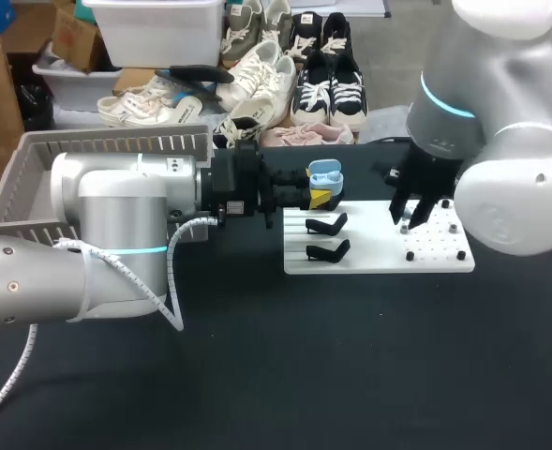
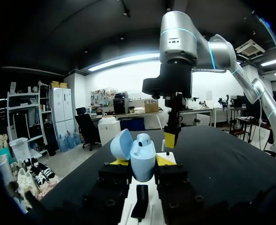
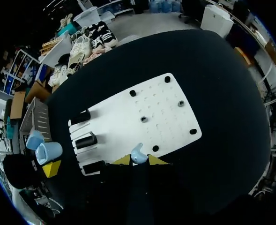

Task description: Pick up each earbud case from the left stands, insert the matching earbuds, close the lid, and place the case in the box.

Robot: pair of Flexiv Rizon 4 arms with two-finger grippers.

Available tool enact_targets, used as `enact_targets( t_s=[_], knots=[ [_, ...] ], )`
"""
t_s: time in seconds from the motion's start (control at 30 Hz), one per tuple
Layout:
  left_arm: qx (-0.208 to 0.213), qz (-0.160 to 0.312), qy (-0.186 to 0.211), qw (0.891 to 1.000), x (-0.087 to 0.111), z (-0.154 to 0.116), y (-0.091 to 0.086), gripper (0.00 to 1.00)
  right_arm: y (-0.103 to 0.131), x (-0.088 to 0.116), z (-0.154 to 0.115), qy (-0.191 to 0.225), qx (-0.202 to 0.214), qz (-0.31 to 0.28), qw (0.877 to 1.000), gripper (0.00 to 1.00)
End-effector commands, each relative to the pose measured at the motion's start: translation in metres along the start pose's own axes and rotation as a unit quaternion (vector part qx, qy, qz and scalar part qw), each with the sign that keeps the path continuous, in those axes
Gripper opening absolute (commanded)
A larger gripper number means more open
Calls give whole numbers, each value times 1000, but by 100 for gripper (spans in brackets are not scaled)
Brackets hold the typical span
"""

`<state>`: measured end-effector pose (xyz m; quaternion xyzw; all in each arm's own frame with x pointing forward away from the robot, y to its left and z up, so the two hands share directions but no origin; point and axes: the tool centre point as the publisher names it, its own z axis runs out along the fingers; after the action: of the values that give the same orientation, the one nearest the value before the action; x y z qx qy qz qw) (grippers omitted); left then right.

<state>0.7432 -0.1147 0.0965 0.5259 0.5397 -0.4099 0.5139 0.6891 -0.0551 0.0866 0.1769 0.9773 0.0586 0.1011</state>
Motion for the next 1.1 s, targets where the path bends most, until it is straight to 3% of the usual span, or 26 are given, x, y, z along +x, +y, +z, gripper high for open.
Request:
enact_targets(
  t_s=[0.03,0.33,0.4,0.6,0.8,0.97,1.1],
  knots=[
    [-2,1,-1,1000,0,0,-1,0,11,14,-34,4,18,-46,999,0],
    [-2,1,-1,1000,0,0,-1,0,14,22,-69,19,9,-170,985,0],
    [-2,1,-1,1000,0,0,-1,0,16,18,-73,37,16,-212,976,0],
    [-2,1,-1,1000,0,0,-1,0,23,6,-84,36,15,-305,952,0],
    [-2,1,-1,1000,0,0,-1,0,35,-8,-100,8,17,-399,917,0],
    [-2,1,-1,1000,0,0,-1,0,48,-18,-110,0,-3,-449,893,0],
    [-2,1,-1,1000,0,0,-1,0,59,-19,-107,7,-15,-468,884,0]
  ],
)
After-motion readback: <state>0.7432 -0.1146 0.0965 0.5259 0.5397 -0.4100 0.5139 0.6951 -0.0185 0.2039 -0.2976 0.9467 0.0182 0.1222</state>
